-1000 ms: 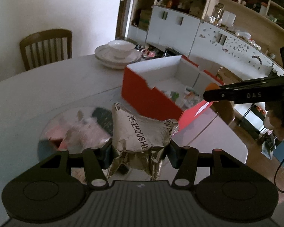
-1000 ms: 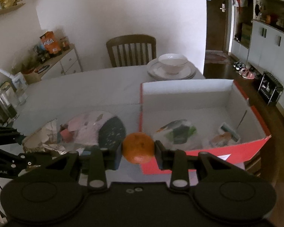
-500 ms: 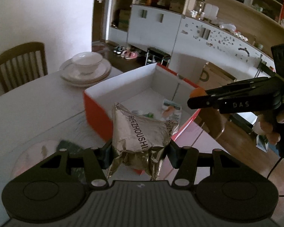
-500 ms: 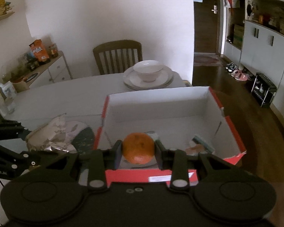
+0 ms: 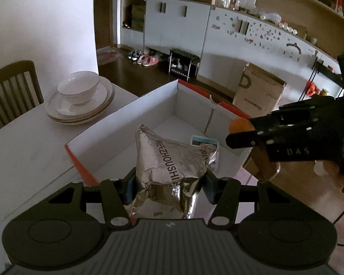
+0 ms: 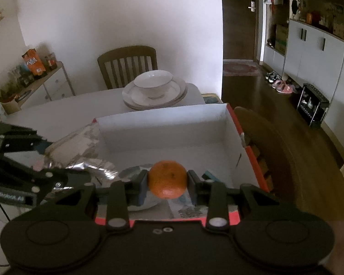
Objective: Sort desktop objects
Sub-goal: 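Carry the foil bag and orange over the red box with both grippers, then open both grippers to drop the foil bag and orange into the box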
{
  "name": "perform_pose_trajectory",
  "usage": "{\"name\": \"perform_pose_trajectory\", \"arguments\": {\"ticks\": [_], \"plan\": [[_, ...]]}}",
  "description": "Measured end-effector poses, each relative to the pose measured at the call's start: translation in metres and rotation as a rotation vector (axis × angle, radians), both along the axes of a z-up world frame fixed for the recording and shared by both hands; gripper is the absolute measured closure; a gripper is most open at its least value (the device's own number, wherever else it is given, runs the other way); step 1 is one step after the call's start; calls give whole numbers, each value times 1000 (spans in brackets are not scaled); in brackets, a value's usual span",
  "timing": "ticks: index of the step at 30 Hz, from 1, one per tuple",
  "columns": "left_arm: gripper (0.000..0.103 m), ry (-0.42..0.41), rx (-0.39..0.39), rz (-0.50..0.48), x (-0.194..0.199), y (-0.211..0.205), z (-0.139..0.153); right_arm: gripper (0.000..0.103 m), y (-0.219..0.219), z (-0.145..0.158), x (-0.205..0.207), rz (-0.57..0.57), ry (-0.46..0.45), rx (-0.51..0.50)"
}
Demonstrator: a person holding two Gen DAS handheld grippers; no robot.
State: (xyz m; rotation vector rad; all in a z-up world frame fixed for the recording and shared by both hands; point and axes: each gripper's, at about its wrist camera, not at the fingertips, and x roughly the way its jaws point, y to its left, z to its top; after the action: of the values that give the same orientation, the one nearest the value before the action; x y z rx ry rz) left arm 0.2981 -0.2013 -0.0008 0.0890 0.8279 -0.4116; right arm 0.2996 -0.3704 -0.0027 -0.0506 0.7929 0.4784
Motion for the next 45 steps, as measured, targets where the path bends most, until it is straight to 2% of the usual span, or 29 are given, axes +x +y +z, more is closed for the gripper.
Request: {"name": "perform_pose_trajectory", "arguments": {"ticks": [8,18,24,32,45], "plan": [[47,50,22,-29,51,-22,-15,69,-4,-18,18,10,19,-27],[47,126,103,-43,108,-47,-39,69,0,-43,39,49,37,-68],[47,168,164,-64,131,-64,-60,69,11,-57,43,92,49,-137],[47,231,205,-65,147,-75,-82,69,20,-76,57,96,103,-191],[46,297,205,-64,153,-74,-100,68,25,-94,71,75,175,-219]]}}
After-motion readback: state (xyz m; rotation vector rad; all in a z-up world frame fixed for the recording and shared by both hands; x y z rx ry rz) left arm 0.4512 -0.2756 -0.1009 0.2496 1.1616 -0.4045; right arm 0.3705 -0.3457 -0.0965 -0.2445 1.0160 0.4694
